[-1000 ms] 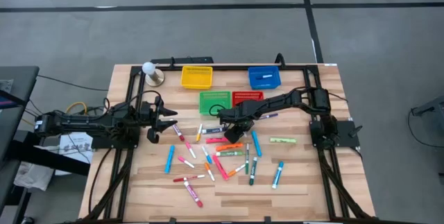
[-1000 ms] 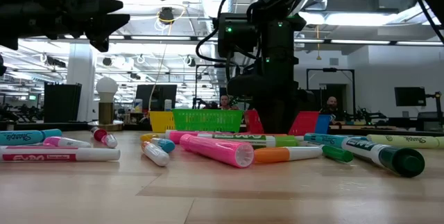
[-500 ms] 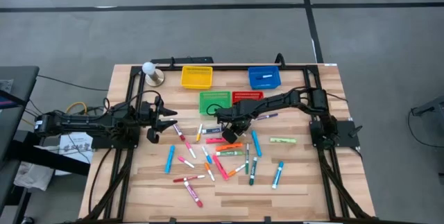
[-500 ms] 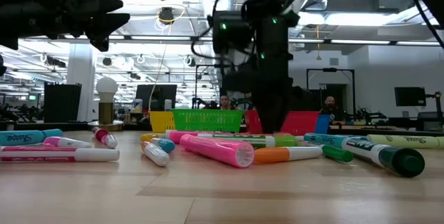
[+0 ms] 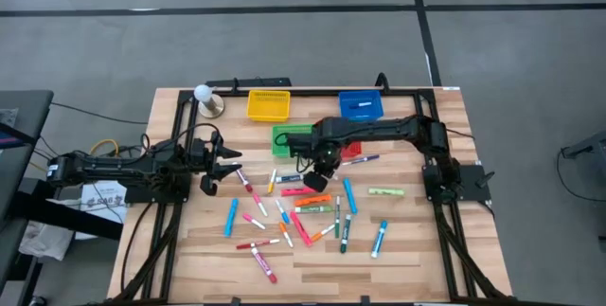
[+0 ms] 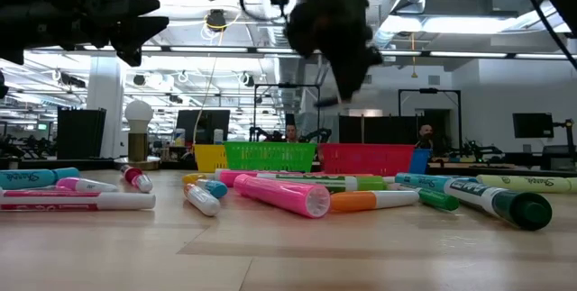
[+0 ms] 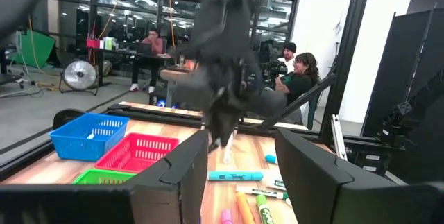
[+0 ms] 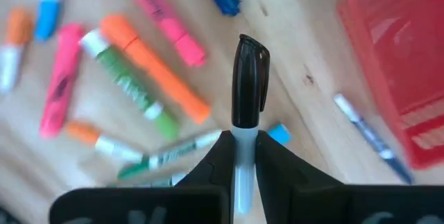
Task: Pick & Place Markers
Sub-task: Put the black highlighter into the blue bin
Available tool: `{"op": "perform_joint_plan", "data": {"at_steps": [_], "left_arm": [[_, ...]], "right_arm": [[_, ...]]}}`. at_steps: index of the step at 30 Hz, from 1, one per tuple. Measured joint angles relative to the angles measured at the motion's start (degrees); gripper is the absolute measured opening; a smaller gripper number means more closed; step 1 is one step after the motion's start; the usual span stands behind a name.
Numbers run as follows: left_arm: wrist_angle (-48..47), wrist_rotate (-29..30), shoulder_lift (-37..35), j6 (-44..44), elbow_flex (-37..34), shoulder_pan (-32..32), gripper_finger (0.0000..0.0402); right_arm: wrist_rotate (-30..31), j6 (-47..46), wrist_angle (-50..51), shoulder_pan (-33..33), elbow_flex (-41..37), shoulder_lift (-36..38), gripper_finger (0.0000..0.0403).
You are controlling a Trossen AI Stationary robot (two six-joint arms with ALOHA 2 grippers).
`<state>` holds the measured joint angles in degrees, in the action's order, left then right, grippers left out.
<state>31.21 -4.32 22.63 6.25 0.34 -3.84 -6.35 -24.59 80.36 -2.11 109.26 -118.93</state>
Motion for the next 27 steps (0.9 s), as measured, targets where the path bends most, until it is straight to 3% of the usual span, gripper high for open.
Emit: {"op": "perform_joint_plan", "data": {"at_steps": [5, 11, 16, 21, 27], "left_arm": [[0.1, 0.0, 0.0, 0.0, 0.0, 0.0, 0.0167], [0.1, 0.0, 0.0, 0.0, 0.0, 0.0, 0.0167], [0.1, 0.0, 0.0, 0.0, 0.0, 0.0, 0.0167], [0.2, 0.0, 0.0, 0.0, 0.0, 0.0, 0.0167], [0.2, 0.0, 0.0, 0.0, 0.0, 0.0, 0.0167]], "right_arm": [[-0.5, 16.1, 8.9, 0.0, 9.8, 0.1, 0.004], [-2.6, 34.3, 9.4, -1.3, 14.9, 2.0, 0.0039], [-2.0, 38.5, 9.6, -4.5, 14.9, 4.7, 0.0032], [3.3, 39.3, 9.6, -8.7, 14.9, 6.3, 0.004], [10.3, 46.9, 9.6, -16.2, 14.9, 6.6, 0.0036]]}}
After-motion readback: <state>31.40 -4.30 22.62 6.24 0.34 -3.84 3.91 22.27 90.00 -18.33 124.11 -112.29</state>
